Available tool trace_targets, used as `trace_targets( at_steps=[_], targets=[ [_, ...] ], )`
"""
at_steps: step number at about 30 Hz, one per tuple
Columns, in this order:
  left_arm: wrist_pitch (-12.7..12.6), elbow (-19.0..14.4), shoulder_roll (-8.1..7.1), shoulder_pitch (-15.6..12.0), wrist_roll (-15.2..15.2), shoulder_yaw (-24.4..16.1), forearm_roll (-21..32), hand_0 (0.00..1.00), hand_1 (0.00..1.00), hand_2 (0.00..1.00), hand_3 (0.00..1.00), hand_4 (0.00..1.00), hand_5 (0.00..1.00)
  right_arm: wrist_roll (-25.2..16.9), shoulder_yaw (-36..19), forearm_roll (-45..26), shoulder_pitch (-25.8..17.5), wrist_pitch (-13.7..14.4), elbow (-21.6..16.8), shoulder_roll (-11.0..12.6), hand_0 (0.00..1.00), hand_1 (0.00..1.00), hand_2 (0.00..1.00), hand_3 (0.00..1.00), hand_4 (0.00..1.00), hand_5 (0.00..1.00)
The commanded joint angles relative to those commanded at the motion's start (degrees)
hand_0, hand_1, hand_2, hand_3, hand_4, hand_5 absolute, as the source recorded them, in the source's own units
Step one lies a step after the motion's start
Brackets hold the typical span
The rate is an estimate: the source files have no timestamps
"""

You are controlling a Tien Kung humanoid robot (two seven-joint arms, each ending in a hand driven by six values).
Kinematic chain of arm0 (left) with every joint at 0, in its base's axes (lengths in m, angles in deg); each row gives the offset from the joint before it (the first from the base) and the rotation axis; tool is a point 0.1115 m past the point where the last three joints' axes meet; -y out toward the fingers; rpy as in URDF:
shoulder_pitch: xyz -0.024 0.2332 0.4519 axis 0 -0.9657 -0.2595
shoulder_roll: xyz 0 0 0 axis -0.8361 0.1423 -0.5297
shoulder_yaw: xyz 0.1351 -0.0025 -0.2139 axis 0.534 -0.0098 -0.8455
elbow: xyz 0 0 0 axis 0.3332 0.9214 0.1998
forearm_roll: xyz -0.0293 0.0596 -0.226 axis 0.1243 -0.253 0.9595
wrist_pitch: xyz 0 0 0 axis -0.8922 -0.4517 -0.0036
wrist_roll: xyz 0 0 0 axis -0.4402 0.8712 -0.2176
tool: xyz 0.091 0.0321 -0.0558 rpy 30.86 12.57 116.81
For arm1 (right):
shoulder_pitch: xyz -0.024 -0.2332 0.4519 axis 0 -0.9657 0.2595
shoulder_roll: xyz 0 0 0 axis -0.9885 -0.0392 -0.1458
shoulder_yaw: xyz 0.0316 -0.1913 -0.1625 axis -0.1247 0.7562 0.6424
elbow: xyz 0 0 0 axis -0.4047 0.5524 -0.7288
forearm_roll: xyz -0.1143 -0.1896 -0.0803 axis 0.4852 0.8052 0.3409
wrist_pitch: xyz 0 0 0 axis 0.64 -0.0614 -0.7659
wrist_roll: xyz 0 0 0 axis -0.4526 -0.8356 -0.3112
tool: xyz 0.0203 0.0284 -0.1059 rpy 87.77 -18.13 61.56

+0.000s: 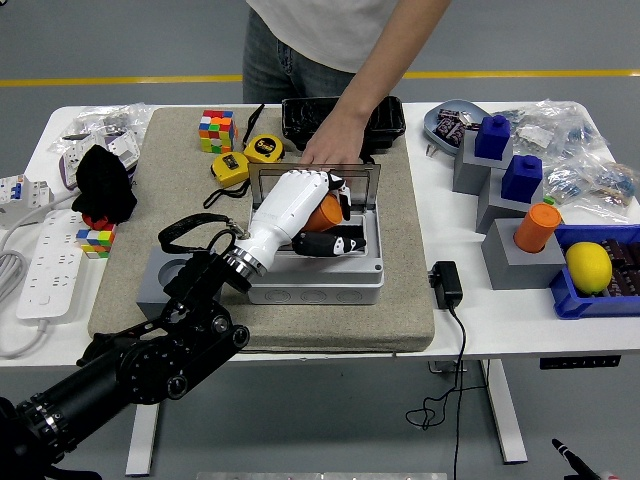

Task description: Fetch the battery,place it into the box,close the lid of the box

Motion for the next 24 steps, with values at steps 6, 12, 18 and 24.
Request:
trace_targets(
  at_steps=[6, 12, 18, 24],
  targets=[
    [1.27, 0.17, 0.0, -0.14, 0.04, -0.15, -0.19, 0.165, 0.094, 0.124, 0.124, 0.998, 0.324, 0.01, 0.04, 0.05, -0.05, -0.02, 0.0, 0.04, 0.786, 0.705, 0.709, 0.761, 0.998, 0.998],
    [2.16, 0.35, 0.0, -0.28, 0.41, -0.47, -1.24, 0.326, 0.414, 0.36, 0.345, 0.998, 0.343, 0.05, -0.03, 0.16, -0.16, -0.04, 0.0, 0.02, 0.786, 0.706, 0.709, 0.76, 0.998, 0.998],
    [2.58, 0.56, 0.0, -0.23, 0.81, -0.89, -2.16, 0.476, 0.614, 0.533, 0.499, 0.998, 0.364, 0.03, -0.02, 0.2, -0.22, -0.07, 0.0, -0.01, 0.786, 0.706, 0.709, 0.76, 0.998, 0.998],
    [2.8, 0.46, 0.0, -0.11, 1.2, -1.05, -2.85, 0.692, 0.755, 0.704, 0.626, 0.998, 0.381, 0.06, -0.18, 0.33, -0.23, -0.06, 0.0, 0.0, 0.786, 0.706, 0.709, 0.76, 0.998, 0.998]
  ],
)
